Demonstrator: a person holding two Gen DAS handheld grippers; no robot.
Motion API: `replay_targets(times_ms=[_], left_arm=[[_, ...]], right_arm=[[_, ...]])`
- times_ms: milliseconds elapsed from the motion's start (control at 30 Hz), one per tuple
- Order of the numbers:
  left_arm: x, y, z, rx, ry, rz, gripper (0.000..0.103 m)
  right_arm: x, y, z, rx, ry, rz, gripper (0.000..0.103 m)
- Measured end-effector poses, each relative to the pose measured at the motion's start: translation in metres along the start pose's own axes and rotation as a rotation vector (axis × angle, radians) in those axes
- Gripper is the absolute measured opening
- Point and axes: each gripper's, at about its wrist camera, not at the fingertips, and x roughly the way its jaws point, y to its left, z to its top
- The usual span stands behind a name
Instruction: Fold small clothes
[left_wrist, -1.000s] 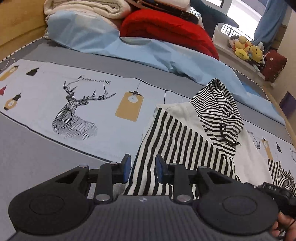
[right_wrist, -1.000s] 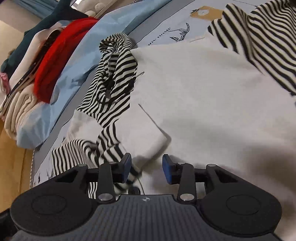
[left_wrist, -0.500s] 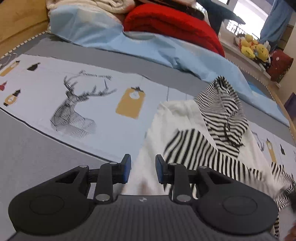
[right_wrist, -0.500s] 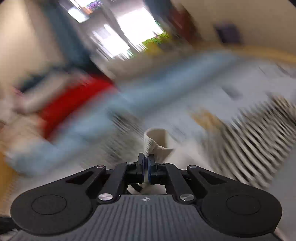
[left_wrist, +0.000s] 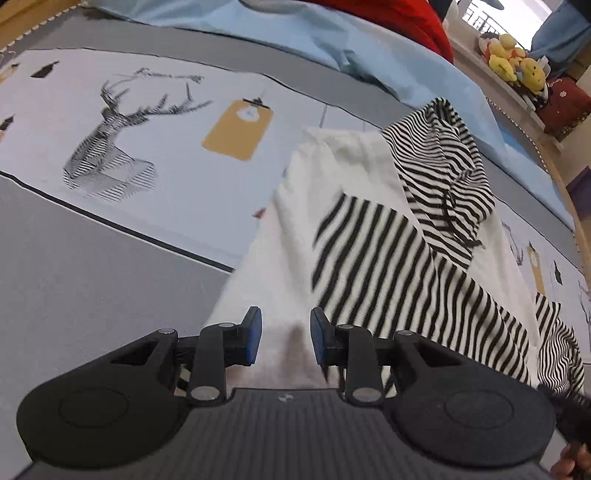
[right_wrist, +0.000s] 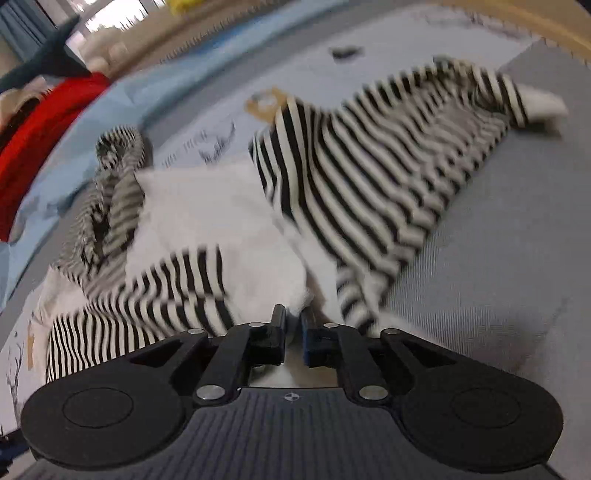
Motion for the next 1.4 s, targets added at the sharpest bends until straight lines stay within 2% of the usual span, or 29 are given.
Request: replay_targets(times_ms=[33,67,100,200,267,333,367,500,667,900,1133,1167,1200,1233,1333,1400], left_arm=[[0.001,-0.002,-0.001,0.004,0.003,-0.002,0.031],[0.002,-0.004,-0.001,0.006,0.002,-0.005,0.032],[0.002,-0.006,-0.001,0.009,0.002,-0.008,0.033],[0.005,-0.008,0.0,0.01,0.006,-0.008,0.033],[0.007,-0.007,0.003,0.006,0.008,-0.002,0.033],[0.008,-0.005,0.005,-0.006,0.007,0.0,0.033],[0.009,-0.005,0.006,-0.009,0.007,0.001,0.033],[0.011,-0.006,0.008,-0.01,0.014,0.0,0.033],[0.012,-0.008,0.009,-0.006,0.013,-0.005,0.033],[0.011,-0.006,0.007,-0.004,0.017,-0.006,0.033],[0.011,-0.004,0.008,-0.01,0.017,-0.007,0.033],[0.011,-0.004,0.008,-0.011,0.017,-0.007,0.033],[0.011,-0.004,0.008,-0.011,0.017,-0.007,0.033],[0.01,-0.004,0.009,-0.012,0.017,-0.007,0.033],[0.01,-0.004,0.009,-0.014,0.015,-0.009,0.033],[0.009,-0.004,0.009,-0.014,0.013,-0.009,0.033]], right_arm=[[-0.002,0.002,0.004,-0.014,-0.031,0.007,0.019],[-0.002,0.002,0.009,-0.021,-0.062,0.004,0.031],[0.0,0.0,0.015,-0.02,-0.08,-0.01,0.037],[0.006,-0.01,0.03,-0.003,-0.1,-0.016,0.037],[0.013,-0.01,0.041,-0.029,-0.081,0.044,0.037],[0.024,-0.003,0.048,-0.093,-0.036,0.126,0.036],[0.03,0.002,0.049,-0.136,-0.014,0.141,0.036],[0.052,0.02,0.042,-0.306,0.041,0.062,0.036],[0.057,0.038,0.033,-0.487,0.038,0.004,0.036],[0.058,0.044,0.029,-0.587,0.025,-0.018,0.036],[0.057,0.047,0.025,-0.628,0.033,-0.036,0.036],[0.057,0.048,0.024,-0.635,0.036,-0.032,0.028],[0.056,0.049,0.023,-0.638,0.039,-0.022,0.013],[0.054,0.051,0.023,-0.646,0.035,-0.021,0.008],[0.036,0.065,0.022,-0.703,-0.047,-0.006,0.007],[0.016,0.07,0.03,-0.666,-0.132,0.046,0.007]])
